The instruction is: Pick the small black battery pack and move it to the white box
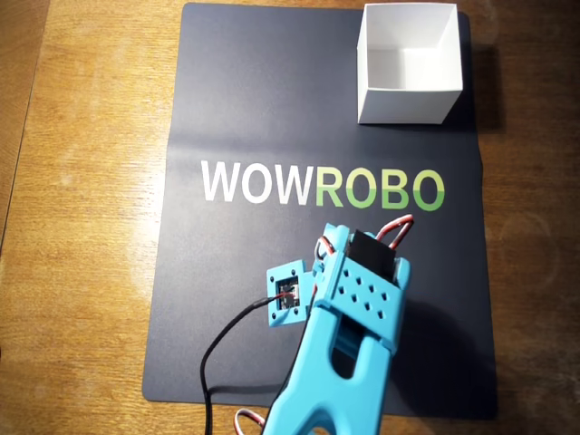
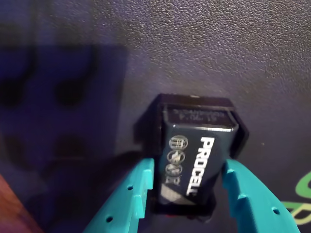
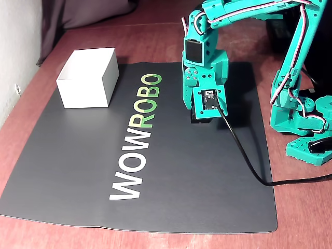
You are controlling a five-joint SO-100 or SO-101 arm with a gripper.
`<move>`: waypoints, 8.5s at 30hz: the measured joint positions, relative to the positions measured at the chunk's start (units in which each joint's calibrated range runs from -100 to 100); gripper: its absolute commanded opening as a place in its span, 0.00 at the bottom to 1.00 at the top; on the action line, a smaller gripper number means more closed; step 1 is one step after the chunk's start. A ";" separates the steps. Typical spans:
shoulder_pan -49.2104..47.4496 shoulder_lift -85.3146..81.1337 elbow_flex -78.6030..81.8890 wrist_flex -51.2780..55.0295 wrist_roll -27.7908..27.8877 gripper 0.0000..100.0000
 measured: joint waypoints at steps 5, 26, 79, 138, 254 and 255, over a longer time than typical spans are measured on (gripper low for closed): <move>0.00 1.61 0.00 -0.35 0.00 0.16; 0.62 6.95 -1.18 -1.31 5.83 0.16; 4.20 6.95 0.09 -2.35 11.30 0.08; 4.33 3.90 2.18 -2.88 11.46 0.04; -5.69 62.88 -112.36 -0.26 -14.98 0.04; -5.32 63.39 -112.36 -1.57 -14.98 0.04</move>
